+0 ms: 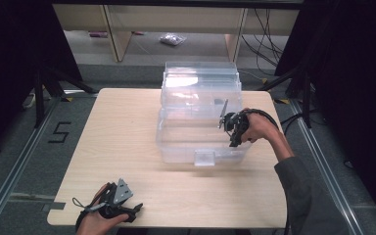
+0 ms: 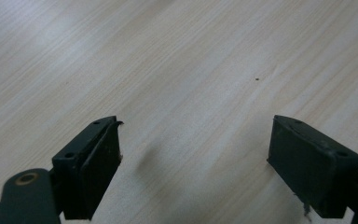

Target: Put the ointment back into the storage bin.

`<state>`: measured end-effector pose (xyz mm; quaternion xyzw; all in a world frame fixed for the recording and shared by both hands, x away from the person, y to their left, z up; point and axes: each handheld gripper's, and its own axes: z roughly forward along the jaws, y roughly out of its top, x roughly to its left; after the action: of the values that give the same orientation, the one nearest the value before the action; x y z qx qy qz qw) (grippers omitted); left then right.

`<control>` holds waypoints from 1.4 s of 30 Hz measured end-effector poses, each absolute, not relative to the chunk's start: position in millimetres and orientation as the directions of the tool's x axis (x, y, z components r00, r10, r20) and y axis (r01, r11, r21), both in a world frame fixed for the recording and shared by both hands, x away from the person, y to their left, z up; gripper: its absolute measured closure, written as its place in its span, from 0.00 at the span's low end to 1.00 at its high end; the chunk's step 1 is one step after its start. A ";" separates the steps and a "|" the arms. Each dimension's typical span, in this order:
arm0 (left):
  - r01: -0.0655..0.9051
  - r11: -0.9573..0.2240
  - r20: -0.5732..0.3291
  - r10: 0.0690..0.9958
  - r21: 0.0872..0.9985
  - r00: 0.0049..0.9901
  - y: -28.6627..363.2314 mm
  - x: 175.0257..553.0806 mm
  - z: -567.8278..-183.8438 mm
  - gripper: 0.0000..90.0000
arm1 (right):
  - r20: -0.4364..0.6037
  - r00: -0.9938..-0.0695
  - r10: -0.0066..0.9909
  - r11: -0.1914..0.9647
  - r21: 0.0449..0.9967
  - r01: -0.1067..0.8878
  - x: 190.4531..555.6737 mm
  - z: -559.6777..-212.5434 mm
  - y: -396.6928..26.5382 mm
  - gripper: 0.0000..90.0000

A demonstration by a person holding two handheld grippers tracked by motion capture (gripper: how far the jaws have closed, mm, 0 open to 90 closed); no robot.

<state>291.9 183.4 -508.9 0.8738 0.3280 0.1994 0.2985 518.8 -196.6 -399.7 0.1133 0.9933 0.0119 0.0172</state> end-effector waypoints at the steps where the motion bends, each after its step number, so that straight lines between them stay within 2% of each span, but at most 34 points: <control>1: 0.454 -0.606 0.153 0.693 0.653 0.705 183.4 291.9 -508.9 0.18 | -0.037 -0.974 0.225 0.974 0.031 0.224 518.6 -398.3 -197.0 0.74; 3: 0.454 -0.607 0.153 0.693 0.652 0.705 183.4 292.0 -509.0 0.18 | -0.040 -0.968 0.248 0.968 0.041 0.246 517.0 -396.0 -197.6 0.74; 5: 0.455 -0.603 0.146 0.692 0.656 0.706 183.4 291.3 -508.7 0.18 | -0.054 -0.974 0.218 0.975 0.065 0.215 520.2 -394.4 -199.5 0.72; 6: 0.452 -0.606 0.149 0.690 0.654 0.708 183.5 291.6 -508.5 0.18 | -0.051 -0.963 0.265 0.963 0.059 0.262 517.4 -391.6 -199.1 0.71; 8: 0.453 -0.605 0.149 0.691 0.655 0.707 183.5 291.5 -508.5 0.18 | -0.064 -0.963 0.261 0.963 0.080 0.256 518.5 -389.0 -200.4 0.69; 12: 0.455 -0.602 0.150 0.695 0.657 0.704 183.2 291.6 -509.2 0.18 | -0.077 -0.941 0.331 0.940 0.112 0.321 517.0 -381.9 -205.1 0.65; 17: 0.449 -0.596 0.149 0.696 0.666 0.702 182.9 291.6 -509.8 0.18 | -0.086 -0.934 0.347 0.930 0.161 0.330 514.6 -373.2 -211.1 0.61; 18: 0.449 -0.596 0.150 0.696 0.666 0.702 183.0 291.6 -509.7 0.18 | -0.075 -0.922 0.380 0.915 0.176 0.362 512.4 -371.1 -211.2 0.60; 29: 0.454 -0.588 0.145 0.703 0.669 0.696 182.9 291.2 -509.8 0.18 | -0.077 -0.898 0.433 0.879 0.258 0.402 501.5 -354.6 -218.6 0.48; 31: 0.454 -0.587 0.144 0.703 0.670 0.697 183.1 291.6 -510.1 0.18 | -0.100 -0.911 0.399 0.889 0.285 0.358 500.4 -352.5 -218.8 0.48; 35: 0.451 -0.593 0.145 0.698 0.667 0.702 183.2 291.5 -509.7 0.18 | -0.076 -0.885 0.459 0.858 0.298 0.419 491.6 -350.9 -218.4 0.44; 39: 0.454 -0.590 0.142 0.700 0.668 0.700 183.1 291.5 -509.9 0.18 | -0.080 -0.893 0.443 0.858 0.326 0.397 488.4 -352.0 -220.0 0.40; 42: 0.453 -0.588 0.144 0.702 0.670 0.697 182.9 291.8 -510.1 0.18 | -0.068 -0.877 0.476 0.829 0.368 0.421 486.7 -352.0 -223.3 0.37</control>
<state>291.8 182.9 -510.1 0.8680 0.3327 0.2015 0.3086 486.7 -223.3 -352.0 0.2352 0.9531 0.1738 0.0783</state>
